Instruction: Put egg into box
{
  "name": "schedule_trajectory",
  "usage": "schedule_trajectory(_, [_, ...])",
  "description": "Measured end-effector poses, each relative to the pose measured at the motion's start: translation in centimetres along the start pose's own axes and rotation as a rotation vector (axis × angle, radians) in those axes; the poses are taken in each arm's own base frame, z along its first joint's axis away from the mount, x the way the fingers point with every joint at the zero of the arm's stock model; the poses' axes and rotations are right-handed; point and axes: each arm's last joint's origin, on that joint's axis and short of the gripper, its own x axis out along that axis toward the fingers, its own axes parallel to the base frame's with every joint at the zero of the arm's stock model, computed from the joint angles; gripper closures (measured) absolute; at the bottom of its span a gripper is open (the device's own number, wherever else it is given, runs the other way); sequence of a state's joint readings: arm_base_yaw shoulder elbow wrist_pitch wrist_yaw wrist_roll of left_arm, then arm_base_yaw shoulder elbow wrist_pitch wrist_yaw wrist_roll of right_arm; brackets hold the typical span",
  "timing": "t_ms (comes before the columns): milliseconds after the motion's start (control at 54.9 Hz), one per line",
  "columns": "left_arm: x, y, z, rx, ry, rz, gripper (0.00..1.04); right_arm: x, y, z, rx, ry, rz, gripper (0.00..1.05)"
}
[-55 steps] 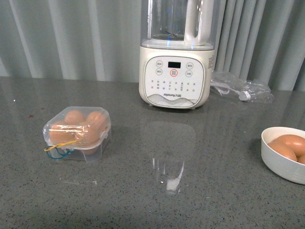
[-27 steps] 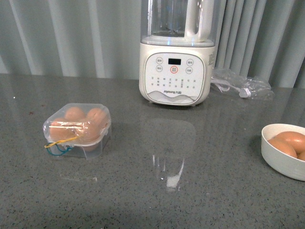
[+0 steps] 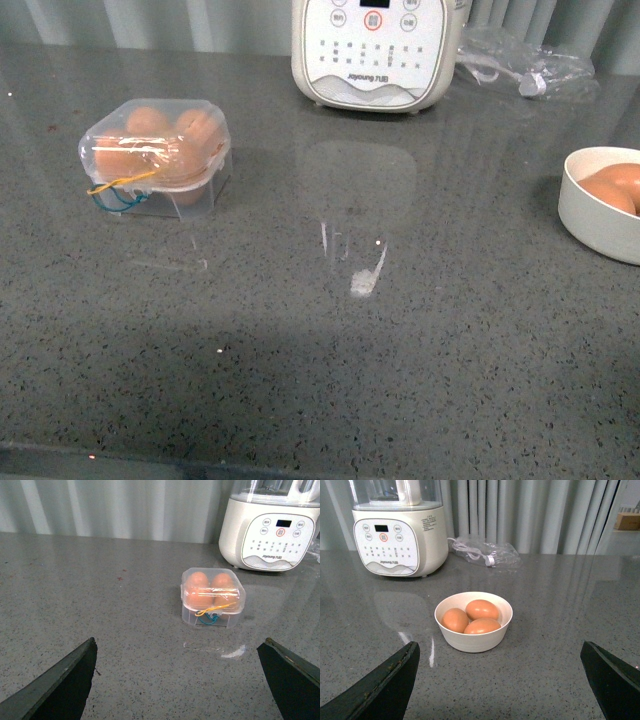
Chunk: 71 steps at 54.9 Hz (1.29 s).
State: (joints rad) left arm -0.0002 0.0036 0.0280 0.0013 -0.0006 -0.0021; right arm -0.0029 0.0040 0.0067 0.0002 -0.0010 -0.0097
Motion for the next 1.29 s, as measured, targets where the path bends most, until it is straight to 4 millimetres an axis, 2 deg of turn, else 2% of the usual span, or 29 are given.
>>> schedule_trajectory(1294, [0.00,0.00,0.00,0.000,0.000,0.000,0.07,0.00,0.00,0.00,0.000,0.000,0.000,0.07])
